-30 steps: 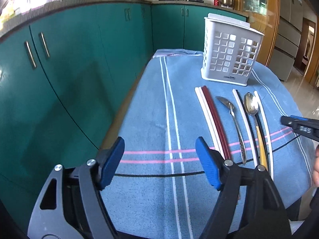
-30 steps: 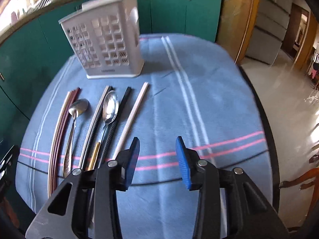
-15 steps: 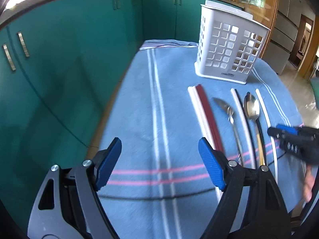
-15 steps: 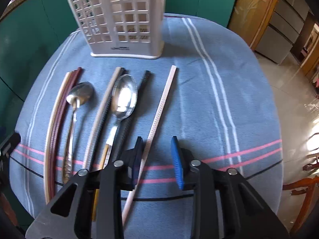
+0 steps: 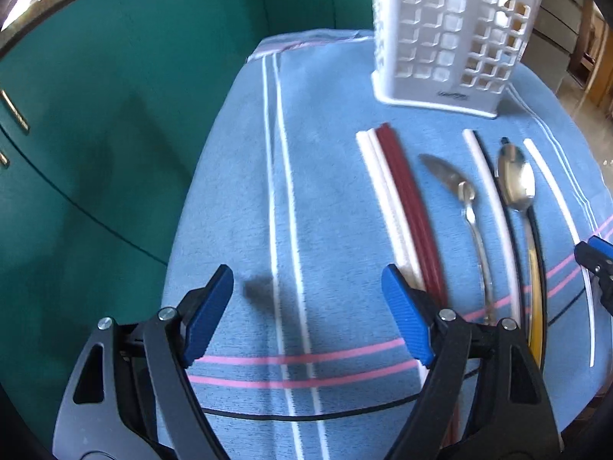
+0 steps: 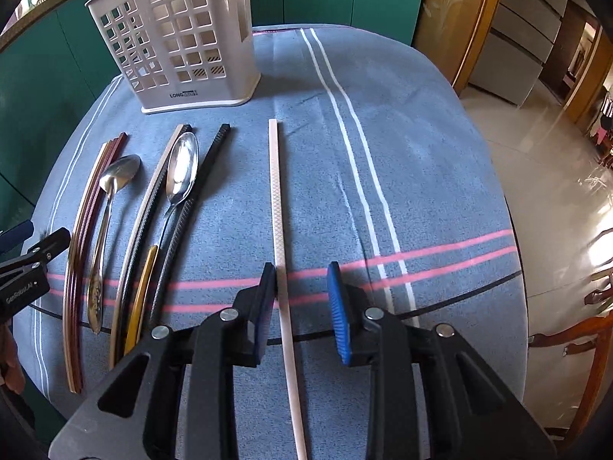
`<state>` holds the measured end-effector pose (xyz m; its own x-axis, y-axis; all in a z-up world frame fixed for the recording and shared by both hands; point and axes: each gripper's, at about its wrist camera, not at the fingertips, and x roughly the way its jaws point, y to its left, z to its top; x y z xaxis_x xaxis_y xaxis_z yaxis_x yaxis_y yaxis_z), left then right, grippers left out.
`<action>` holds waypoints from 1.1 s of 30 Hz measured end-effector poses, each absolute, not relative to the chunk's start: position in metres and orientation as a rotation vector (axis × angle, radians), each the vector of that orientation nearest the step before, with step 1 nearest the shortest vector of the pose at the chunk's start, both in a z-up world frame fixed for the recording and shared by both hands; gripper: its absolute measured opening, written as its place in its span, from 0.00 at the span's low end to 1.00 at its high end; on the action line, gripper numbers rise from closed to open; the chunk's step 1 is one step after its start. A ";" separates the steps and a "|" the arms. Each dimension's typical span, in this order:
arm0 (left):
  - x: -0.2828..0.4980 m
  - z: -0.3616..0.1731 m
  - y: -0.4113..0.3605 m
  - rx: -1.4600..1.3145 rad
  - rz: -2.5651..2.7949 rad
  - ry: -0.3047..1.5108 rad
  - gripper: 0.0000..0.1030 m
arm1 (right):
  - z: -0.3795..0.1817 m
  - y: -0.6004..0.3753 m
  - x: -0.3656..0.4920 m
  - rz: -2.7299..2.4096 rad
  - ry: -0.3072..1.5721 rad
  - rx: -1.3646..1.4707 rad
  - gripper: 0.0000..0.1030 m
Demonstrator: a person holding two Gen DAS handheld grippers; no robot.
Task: Organize utensils
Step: 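Grasp a white chopstick with the left tool while the right tool grasps a pale chopstick, then lift both held chopsticks up over the white utensil holder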
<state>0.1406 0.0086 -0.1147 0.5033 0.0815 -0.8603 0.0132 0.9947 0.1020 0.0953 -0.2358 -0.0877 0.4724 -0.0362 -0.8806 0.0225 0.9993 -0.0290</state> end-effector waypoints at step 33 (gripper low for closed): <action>0.126 -0.117 0.015 -0.099 -0.152 1.193 0.06 | -0.084 -0.243 0.081 0.086 1.154 0.031 0.06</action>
